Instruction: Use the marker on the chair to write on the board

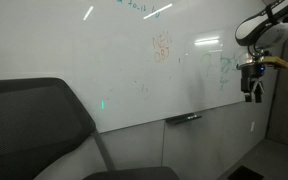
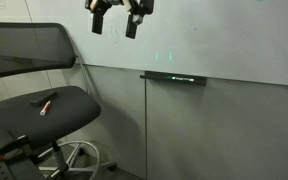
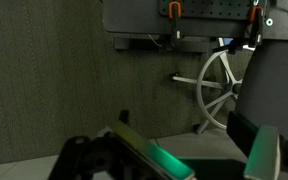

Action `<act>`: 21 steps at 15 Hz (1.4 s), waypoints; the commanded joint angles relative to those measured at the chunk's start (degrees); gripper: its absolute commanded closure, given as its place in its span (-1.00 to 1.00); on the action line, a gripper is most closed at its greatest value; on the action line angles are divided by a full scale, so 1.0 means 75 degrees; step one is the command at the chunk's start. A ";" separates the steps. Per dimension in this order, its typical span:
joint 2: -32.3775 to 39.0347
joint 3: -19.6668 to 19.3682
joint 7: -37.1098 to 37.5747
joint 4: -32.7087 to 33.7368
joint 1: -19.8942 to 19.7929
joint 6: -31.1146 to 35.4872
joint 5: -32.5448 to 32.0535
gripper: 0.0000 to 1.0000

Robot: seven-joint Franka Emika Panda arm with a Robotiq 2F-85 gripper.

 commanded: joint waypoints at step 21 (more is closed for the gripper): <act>0.0716 0.0516 -0.0044 0.0646 0.0140 -0.0445 -0.0268 -1.00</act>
